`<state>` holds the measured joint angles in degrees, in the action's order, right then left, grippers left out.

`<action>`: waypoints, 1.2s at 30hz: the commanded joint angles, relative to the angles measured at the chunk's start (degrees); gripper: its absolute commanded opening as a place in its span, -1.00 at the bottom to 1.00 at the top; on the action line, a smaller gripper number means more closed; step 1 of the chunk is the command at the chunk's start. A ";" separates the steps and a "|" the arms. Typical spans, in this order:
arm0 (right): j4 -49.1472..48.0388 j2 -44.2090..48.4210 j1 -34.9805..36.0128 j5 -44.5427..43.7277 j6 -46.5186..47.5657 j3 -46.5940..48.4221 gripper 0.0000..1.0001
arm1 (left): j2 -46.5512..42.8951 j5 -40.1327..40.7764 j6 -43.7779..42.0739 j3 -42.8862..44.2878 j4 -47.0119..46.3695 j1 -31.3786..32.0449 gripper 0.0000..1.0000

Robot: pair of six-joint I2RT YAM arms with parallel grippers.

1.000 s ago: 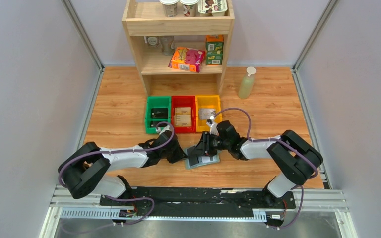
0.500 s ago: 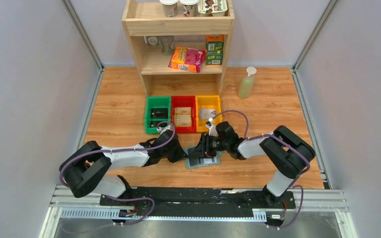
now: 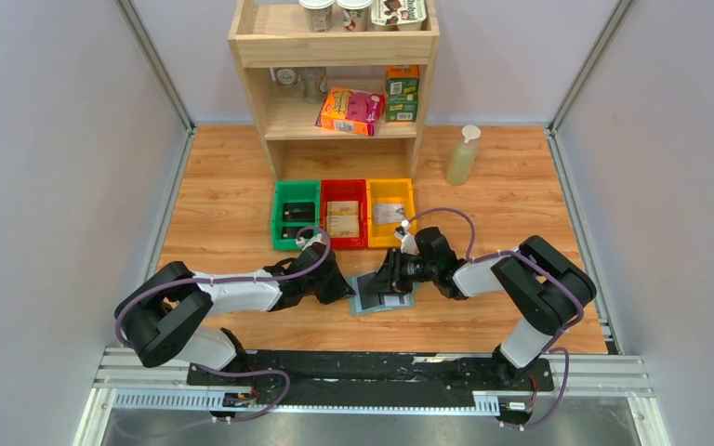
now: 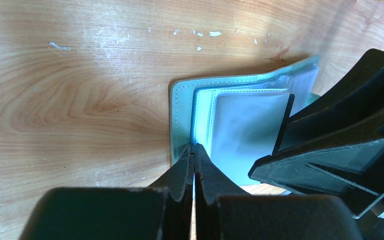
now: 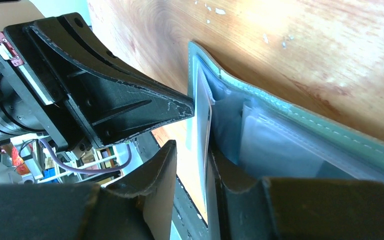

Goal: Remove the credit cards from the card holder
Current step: Remove the credit card from the card holder.

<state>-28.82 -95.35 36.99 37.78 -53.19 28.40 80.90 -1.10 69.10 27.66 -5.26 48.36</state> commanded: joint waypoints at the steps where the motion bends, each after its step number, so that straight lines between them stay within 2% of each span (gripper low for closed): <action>1: -4.40 2.10 -1.13 2.12 -0.77 -1.16 -0.45 | 1.80 0.93 -1.42 0.03 4.03 0.51 -1.00; 10: -4.49 2.89 -2.19 2.65 -0.34 -1.77 -0.47 | 0.31 0.41 -2.21 -0.24 1.93 0.51 -1.00; 17: -6.69 0.87 -2.19 3.26 -1.22 -1.60 -0.50 | -5.84 -0.48 -2.66 -0.68 -0.54 0.51 -0.84; 22: -6.78 0.60 -2.19 3.18 -1.04 -1.68 -0.51 | -9.71 -1.00 -2.92 -0.15 -1.42 0.51 -0.81; 28: -6.78 0.43 -2.19 3.18 -1.04 -1.68 -0.51 | -7.43 -2.41 -3.88 2.05 -1.07 0.51 -0.87; 36: -7.04 -0.45 -2.19 3.09 -1.04 -1.60 -0.52 | 0.83 -4.87 -3.45 2.93 -3.01 0.51 -0.92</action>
<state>-32.21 -95.07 35.05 39.68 -53.82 26.59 78.54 -4.05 66.35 28.60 -6.46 48.69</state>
